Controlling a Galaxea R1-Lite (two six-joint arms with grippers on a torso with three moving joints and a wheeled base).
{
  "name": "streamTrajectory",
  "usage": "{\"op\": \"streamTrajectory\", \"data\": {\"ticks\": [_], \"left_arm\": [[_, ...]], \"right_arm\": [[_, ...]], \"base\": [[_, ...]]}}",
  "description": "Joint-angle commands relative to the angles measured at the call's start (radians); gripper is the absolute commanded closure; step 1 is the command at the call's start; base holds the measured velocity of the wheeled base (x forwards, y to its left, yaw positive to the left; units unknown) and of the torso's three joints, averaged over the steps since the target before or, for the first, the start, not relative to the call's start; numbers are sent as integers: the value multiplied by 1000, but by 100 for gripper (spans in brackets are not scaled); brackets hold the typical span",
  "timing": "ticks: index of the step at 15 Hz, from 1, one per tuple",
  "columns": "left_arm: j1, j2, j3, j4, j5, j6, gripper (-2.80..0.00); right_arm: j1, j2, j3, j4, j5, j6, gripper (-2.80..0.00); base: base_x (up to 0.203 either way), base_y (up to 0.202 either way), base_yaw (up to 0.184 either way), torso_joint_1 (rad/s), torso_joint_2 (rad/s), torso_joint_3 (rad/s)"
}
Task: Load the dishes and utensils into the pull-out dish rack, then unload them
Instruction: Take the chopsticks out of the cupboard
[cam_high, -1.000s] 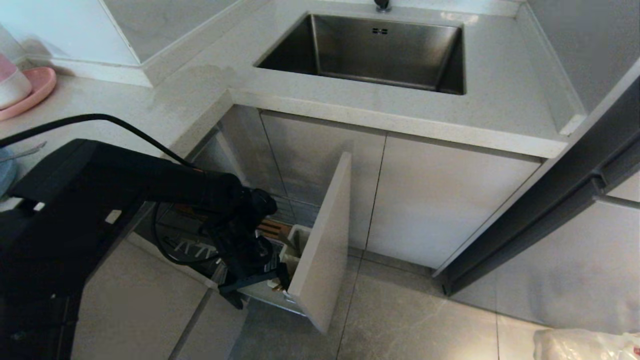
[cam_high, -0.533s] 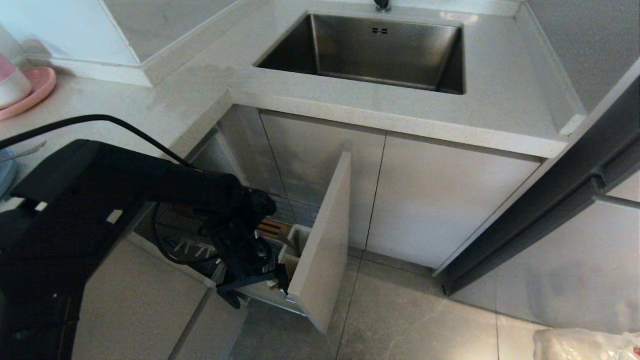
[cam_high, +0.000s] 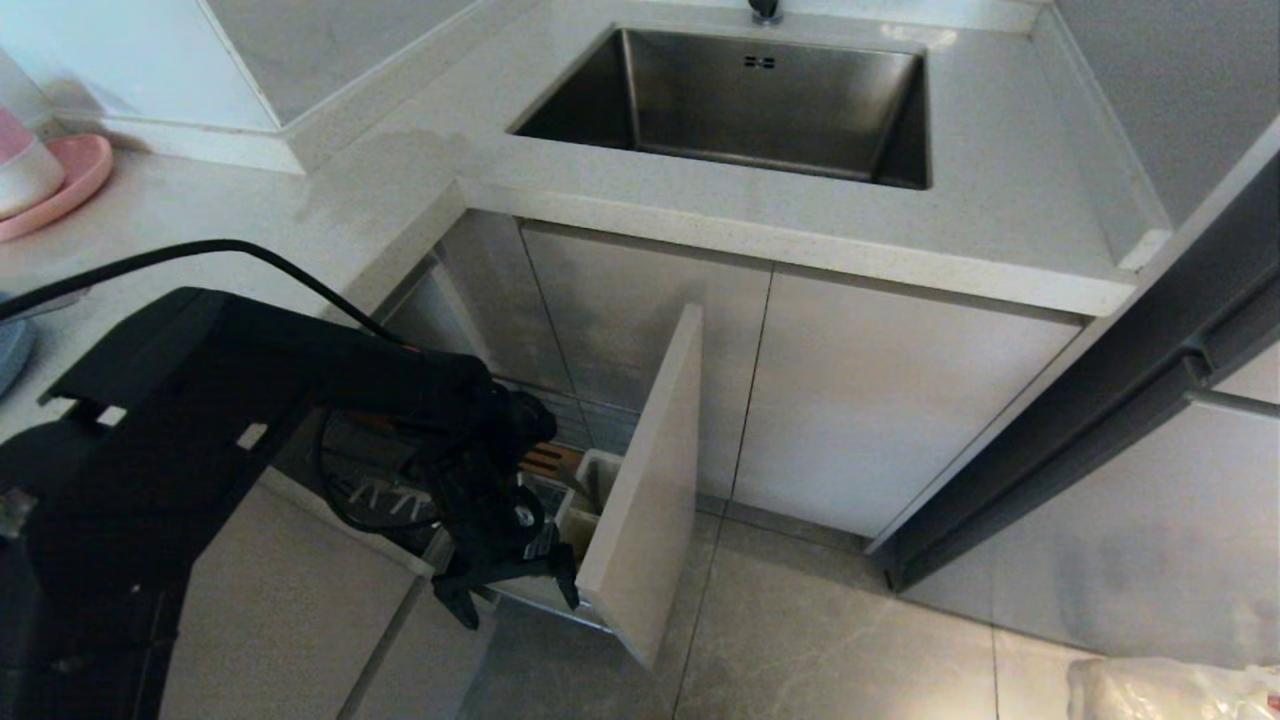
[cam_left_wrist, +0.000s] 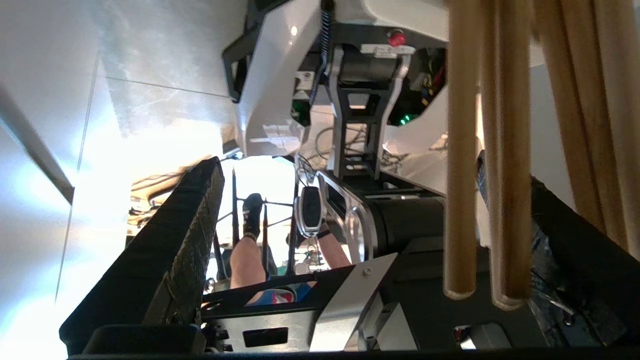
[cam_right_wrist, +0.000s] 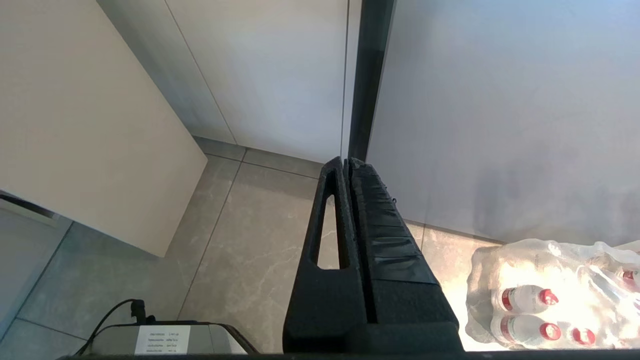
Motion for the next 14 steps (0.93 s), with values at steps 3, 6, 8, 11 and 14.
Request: {"op": "streamTrajectory", "data": {"ticks": [3,6,8,11,14], "left_arm": [[-8,47,-38,6,-9,2,-280],[-13,84,-98,29,-6,23,-280],[-15,113,-142,81,-1,27,-280],[-5,135,-175,97,25,27,-280],[14,155,-237,169,38,28,-280]], "right_arm": [[0,1,0,0,0,0,0],[0,2,0,0,0,0,0],[0,1,0,0,0,0,0],[0,1,0,0,0,0,0],[0,2,0,0,0,0,0]], "base": [[0,0,0,0,0,0],[0,0,0,0,0,0],[0,0,0,0,0,0],[0,0,0,0,0,0],[0,0,0,0,0,0]]}}
